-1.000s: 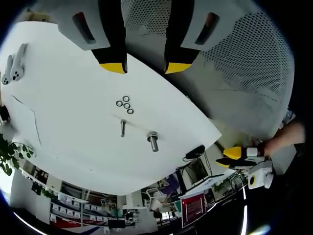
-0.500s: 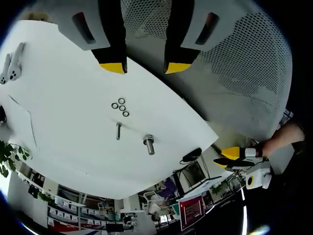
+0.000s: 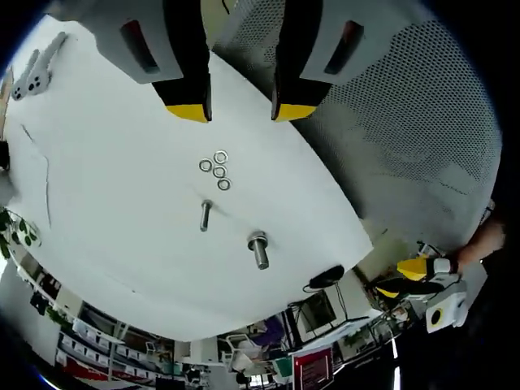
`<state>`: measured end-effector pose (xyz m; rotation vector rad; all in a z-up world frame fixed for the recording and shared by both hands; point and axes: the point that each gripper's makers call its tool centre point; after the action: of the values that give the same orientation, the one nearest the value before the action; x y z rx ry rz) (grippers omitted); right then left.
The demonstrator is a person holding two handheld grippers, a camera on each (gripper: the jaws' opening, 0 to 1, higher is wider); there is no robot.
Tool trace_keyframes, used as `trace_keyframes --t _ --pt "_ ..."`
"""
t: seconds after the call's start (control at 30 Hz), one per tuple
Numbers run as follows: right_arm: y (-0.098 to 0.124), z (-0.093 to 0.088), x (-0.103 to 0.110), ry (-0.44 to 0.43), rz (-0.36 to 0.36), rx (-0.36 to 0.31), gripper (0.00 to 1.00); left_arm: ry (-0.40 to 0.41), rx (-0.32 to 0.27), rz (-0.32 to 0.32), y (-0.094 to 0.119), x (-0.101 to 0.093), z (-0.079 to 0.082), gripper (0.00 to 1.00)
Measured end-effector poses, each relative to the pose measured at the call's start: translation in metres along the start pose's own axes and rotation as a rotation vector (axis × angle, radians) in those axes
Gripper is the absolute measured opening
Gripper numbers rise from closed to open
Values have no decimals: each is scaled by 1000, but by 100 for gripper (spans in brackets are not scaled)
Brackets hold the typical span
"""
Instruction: Place the washer onto the threaded stud by aligning its center hole with the stud, sliding it down to the base, and recovering from edge contact or off-axis alignment until the washer reaches the visible bottom stop.
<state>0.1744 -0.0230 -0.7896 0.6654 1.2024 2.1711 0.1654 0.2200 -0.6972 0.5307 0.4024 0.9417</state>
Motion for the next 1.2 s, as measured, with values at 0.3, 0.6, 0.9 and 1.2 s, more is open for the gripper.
trace_keyframes --t 0.3,0.6,0.9,1.2 --pt "-51 3 -9 6 22 82 27 10 -6 6 1 2 0 35" --pt "-71 -4 -27 -47 -5 143 27 -12 -10 4 1 1 1 34" --pt "-81 -6 -32 -38 -18 193 27 -21 -1 -4 0 0 -1 33" --pt "-85 -2 -33 71 -37 274 23 -19 3 -15 0 -2 -2 32"
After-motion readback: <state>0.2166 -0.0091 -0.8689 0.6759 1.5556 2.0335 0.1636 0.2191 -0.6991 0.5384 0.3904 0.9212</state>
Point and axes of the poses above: the point that each gripper's makers call its tool centre point, and the gripper's own axes: y roughly backward along the fingers, x roughly to its left, z roughly out of its top, and after that the axes turned 6 degrees about z, right-handed
